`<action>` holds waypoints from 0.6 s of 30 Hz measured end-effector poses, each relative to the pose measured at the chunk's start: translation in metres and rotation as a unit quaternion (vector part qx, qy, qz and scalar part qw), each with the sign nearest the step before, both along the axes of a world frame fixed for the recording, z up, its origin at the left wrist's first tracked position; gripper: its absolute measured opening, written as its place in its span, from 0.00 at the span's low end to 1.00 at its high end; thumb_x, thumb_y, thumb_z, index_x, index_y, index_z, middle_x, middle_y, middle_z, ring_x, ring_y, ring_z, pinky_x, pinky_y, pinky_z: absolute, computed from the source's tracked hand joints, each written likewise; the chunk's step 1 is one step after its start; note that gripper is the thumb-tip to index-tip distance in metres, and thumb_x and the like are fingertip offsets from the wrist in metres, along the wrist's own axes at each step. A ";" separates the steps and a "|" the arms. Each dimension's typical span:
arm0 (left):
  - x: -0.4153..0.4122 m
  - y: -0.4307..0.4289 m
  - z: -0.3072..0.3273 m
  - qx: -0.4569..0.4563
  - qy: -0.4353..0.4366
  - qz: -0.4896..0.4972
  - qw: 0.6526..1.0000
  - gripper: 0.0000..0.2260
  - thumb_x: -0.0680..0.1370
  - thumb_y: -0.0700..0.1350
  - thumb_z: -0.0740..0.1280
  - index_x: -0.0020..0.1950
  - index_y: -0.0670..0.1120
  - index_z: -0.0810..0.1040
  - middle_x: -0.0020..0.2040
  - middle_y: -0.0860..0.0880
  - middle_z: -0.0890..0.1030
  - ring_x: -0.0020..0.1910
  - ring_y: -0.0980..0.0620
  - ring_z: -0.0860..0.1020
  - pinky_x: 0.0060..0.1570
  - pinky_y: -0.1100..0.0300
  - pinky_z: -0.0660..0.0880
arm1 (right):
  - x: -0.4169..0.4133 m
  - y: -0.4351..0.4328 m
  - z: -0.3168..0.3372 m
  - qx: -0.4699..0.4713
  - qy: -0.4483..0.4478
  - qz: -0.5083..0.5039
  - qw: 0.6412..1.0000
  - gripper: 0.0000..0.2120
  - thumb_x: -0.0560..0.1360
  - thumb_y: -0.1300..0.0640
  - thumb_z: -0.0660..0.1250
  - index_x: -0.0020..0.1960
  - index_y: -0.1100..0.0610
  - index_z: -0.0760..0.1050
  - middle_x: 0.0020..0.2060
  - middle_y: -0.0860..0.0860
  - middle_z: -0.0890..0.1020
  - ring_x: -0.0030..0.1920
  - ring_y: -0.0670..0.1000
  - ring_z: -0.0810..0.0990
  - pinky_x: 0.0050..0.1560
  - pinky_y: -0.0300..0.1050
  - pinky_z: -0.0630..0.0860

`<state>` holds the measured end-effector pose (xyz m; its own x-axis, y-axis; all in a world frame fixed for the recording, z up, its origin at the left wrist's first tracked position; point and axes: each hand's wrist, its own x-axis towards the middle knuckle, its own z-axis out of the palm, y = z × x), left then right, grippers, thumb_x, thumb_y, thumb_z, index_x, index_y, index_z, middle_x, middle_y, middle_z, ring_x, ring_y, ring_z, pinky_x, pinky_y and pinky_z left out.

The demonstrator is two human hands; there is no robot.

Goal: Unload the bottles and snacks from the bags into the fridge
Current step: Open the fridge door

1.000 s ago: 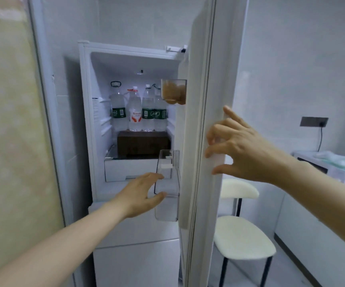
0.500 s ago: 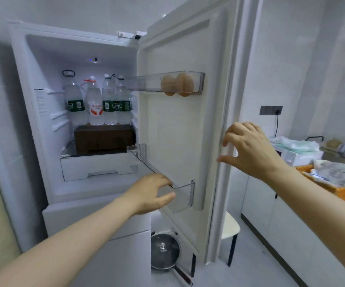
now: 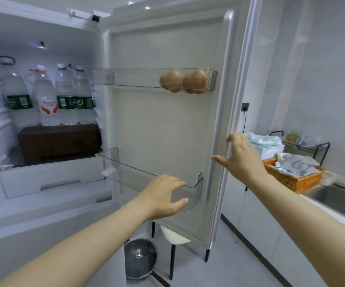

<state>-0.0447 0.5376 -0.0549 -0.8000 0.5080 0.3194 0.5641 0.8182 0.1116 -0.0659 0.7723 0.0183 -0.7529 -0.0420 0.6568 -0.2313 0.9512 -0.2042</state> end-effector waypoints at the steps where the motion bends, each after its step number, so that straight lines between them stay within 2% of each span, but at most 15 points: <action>1: -0.004 0.004 0.000 0.002 0.002 -0.004 1.000 0.29 0.72 0.62 0.54 0.71 0.52 0.68 0.69 0.53 0.72 0.69 0.53 0.66 0.68 0.60 0.59 | -0.006 0.001 -0.002 -0.008 -0.003 -0.004 1.000 0.28 0.69 0.44 0.73 0.57 0.61 0.67 0.52 0.56 0.73 0.51 0.58 0.74 0.50 0.51 0.72; 6: -0.021 0.024 0.000 0.013 0.016 -0.011 1.000 0.30 0.71 0.60 0.53 0.71 0.50 0.69 0.67 0.52 0.73 0.67 0.52 0.68 0.66 0.61 0.59 | -0.027 0.003 -0.012 -0.070 -0.014 -0.011 0.997 0.34 0.68 0.46 0.76 0.62 0.63 0.64 0.59 0.58 0.72 0.57 0.60 0.74 0.53 0.53 0.72; 12: -0.028 0.029 -0.007 0.023 0.036 -0.018 0.999 0.29 0.72 0.61 0.54 0.71 0.50 0.69 0.66 0.53 0.73 0.66 0.53 0.69 0.65 0.60 0.60 | -0.043 0.005 -0.021 -0.120 -0.008 -0.006 0.993 0.34 0.68 0.48 0.76 0.63 0.60 0.61 0.60 0.58 0.71 0.53 0.60 0.75 0.45 0.49 0.70; 18: -0.025 0.029 -0.006 0.026 0.028 -0.018 0.999 0.30 0.72 0.61 0.54 0.71 0.50 0.68 0.66 0.53 0.73 0.66 0.53 0.69 0.65 0.60 0.60 | -0.042 0.004 -0.024 -0.128 -0.005 0.001 0.992 0.34 0.69 0.49 0.75 0.65 0.60 0.60 0.63 0.59 0.69 0.54 0.60 0.75 0.47 0.47 0.70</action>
